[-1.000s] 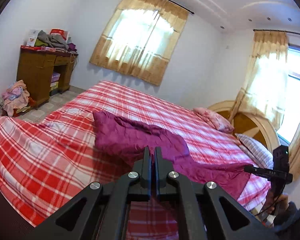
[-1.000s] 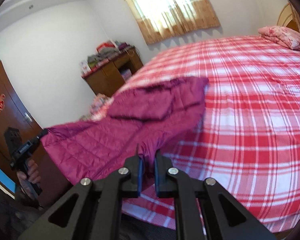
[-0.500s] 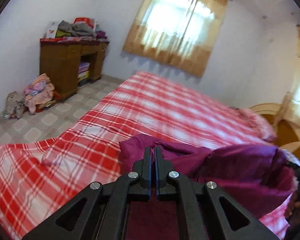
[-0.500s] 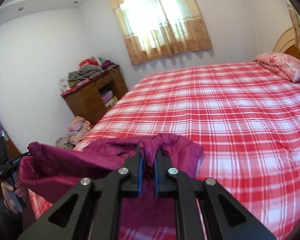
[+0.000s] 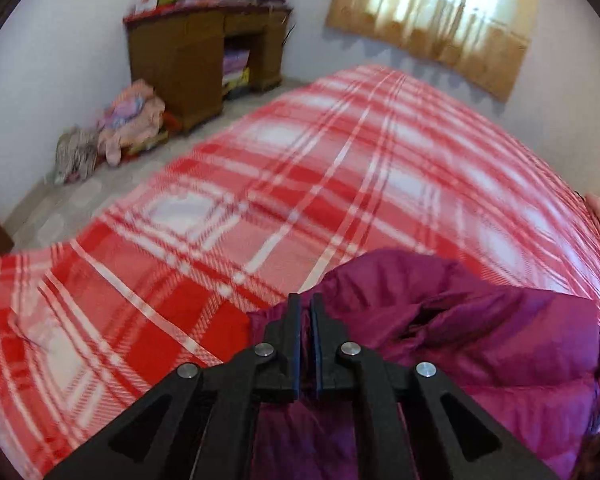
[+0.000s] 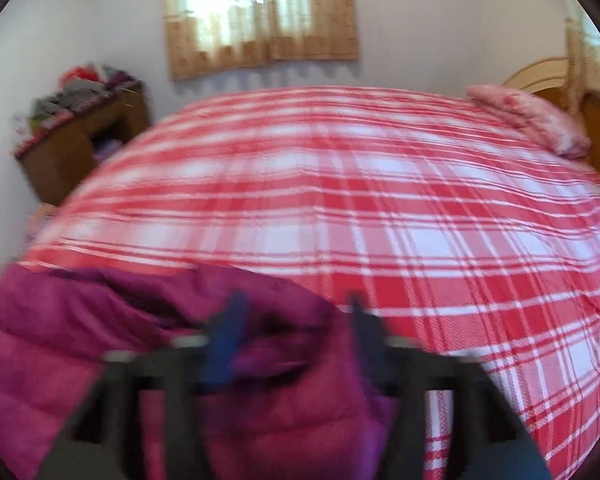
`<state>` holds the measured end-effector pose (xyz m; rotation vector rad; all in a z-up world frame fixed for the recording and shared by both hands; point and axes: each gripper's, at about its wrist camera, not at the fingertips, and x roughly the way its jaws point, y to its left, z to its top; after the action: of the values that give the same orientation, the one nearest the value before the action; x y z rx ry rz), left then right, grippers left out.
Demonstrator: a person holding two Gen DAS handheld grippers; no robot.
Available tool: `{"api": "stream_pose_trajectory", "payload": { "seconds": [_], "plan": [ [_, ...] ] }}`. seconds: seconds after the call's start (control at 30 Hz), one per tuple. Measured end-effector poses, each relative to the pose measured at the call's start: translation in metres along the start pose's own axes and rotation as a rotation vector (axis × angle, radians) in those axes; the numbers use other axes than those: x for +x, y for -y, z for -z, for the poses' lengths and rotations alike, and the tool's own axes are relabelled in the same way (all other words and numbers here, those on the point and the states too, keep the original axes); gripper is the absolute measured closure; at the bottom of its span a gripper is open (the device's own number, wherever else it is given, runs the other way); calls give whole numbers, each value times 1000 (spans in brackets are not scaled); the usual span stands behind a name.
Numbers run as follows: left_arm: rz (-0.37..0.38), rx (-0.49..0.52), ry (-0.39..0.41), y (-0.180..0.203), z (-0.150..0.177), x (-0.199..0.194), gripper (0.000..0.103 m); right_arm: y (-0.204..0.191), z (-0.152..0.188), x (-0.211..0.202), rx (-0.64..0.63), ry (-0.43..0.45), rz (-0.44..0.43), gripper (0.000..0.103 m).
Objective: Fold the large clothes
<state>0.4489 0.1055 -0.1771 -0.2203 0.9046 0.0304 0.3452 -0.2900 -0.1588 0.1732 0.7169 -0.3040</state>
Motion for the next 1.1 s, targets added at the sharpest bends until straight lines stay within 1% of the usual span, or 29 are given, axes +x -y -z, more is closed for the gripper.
{"api": "stream_pose_trajectory", "payload": {
  "seconds": [0.03,0.07,0.13,0.2,0.23,0.27,0.33,0.37,0.43,0.47,0.5,0.57,0.6,0.67,0.7,0.73,0.77,0.8,0.87,0.93,0.97,1.0,1.07,1.1],
  "plan": [
    [20,-25,-12,-4,1,5,91,5,4,4,26,-4,-10,12],
    [50,-56,-23,-10,0,9,89,9,6,9,54,-19,-20,12],
    [136,-129,-39,-24,-5,11,86,17,5,14,88,-46,-19,9],
    [173,-181,-51,-35,-12,5,83,22,4,10,112,-46,-19,8],
    [161,-202,-48,-42,-17,-1,83,24,4,4,118,-38,-24,8],
    [118,-219,-32,-49,-21,-11,83,27,2,-3,123,-21,-24,9],
    [48,-226,25,-56,-27,-35,82,32,-2,-26,134,52,-12,11],
    [37,-210,59,-57,-27,-50,82,34,-5,-44,135,107,3,14],
    [23,-143,98,-50,-25,-70,82,32,-10,-80,108,196,13,16],
    [23,-83,114,-39,-22,-80,82,26,-13,-96,79,222,-2,16],
    [40,-3,133,-22,-16,-90,82,16,-15,-106,40,224,-40,16],
    [82,138,165,19,-1,-104,82,-9,-20,-111,-43,186,-108,16],
    [121,206,171,47,12,-110,82,-26,-22,-110,-92,160,-140,16],
    [196,285,137,84,29,-109,82,-57,-24,-98,-150,100,-206,16],
    [227,331,102,107,38,-104,82,-69,-24,-88,-167,65,-235,19],
    [236,365,85,124,44,-98,82,-80,-23,-78,-188,29,-241,23],
    [234,396,78,139,49,-90,82,-90,-21,-66,-216,-12,-229,35],
    [219,412,74,151,51,-81,82,-99,-20,-52,-245,-56,-210,47],
    [175,389,52,162,48,-55,82,-104,-14,-25,-284,-111,-156,59],
    [121,365,33,164,44,-34,82,-93,-9,-1,-292,-130,-66,59],
    [91,361,25,163,44,-23,82,-86,-7,8,-293,-128,-32,59],
    [79,363,10,161,46,-13,82,-78,-4,15,-295,-115,-1,59],
    [104,359,2,156,49,-2,82,-63,2,21,-279,-79,17,55],
    [115,354,7,156,50,2,82,-56,3,21,-254,-63,5,54]
  ]
}}
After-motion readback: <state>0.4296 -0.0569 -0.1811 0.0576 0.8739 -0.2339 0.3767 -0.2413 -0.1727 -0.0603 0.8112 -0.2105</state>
